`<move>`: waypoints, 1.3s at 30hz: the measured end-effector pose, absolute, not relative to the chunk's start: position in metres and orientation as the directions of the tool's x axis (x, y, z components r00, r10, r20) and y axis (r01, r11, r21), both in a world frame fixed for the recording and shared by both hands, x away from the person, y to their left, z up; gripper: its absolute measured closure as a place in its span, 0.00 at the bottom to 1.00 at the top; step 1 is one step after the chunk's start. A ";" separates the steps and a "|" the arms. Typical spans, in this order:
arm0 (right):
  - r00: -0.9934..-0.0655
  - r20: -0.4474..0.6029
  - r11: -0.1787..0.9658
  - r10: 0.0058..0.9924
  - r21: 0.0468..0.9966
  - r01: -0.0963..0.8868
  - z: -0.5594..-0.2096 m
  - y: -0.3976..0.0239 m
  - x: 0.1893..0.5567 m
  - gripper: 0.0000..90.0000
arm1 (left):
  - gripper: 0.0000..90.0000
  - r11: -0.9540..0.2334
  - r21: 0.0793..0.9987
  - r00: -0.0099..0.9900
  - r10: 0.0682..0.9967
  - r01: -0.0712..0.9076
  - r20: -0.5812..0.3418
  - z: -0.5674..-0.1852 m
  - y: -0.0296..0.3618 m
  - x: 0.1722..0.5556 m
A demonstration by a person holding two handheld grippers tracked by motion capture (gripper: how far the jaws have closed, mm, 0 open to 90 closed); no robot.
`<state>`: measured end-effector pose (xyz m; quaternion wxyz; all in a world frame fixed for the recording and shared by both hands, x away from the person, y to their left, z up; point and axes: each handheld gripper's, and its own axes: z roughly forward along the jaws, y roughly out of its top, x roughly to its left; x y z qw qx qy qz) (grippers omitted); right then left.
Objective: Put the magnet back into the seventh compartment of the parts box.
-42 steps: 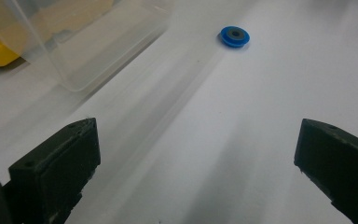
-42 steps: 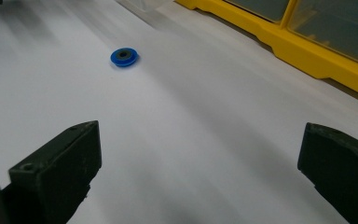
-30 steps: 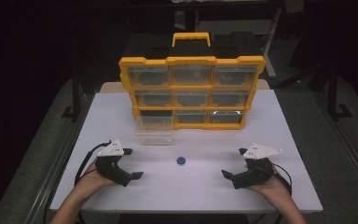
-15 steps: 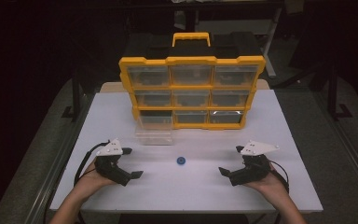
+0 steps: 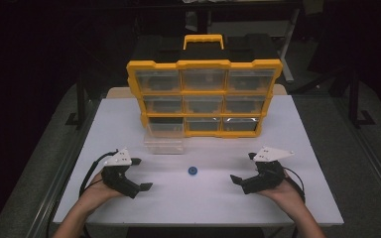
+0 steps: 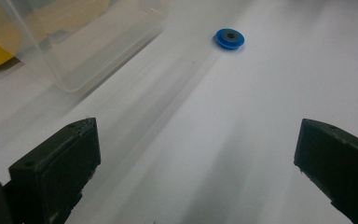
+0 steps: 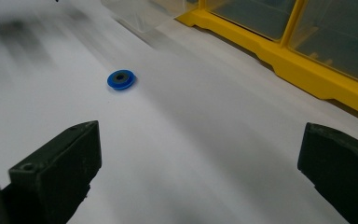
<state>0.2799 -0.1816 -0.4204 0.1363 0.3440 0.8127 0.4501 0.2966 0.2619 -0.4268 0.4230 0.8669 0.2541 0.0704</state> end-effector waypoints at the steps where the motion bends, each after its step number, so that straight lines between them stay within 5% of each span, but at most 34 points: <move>1: -0.724 0.092 0.356 0.683 0.825 0.440 -0.420 -0.181 0.280 0.00 | 0.00 -0.517 0.768 0.862 0.499 0.379 -0.089 -0.427 0.262 0.296; 39: -0.735 0.097 0.371 0.671 0.814 0.446 -0.425 -0.167 0.296 0.00 | 0.03 -0.530 0.767 0.865 0.498 0.361 -0.063 -0.428 0.261 0.297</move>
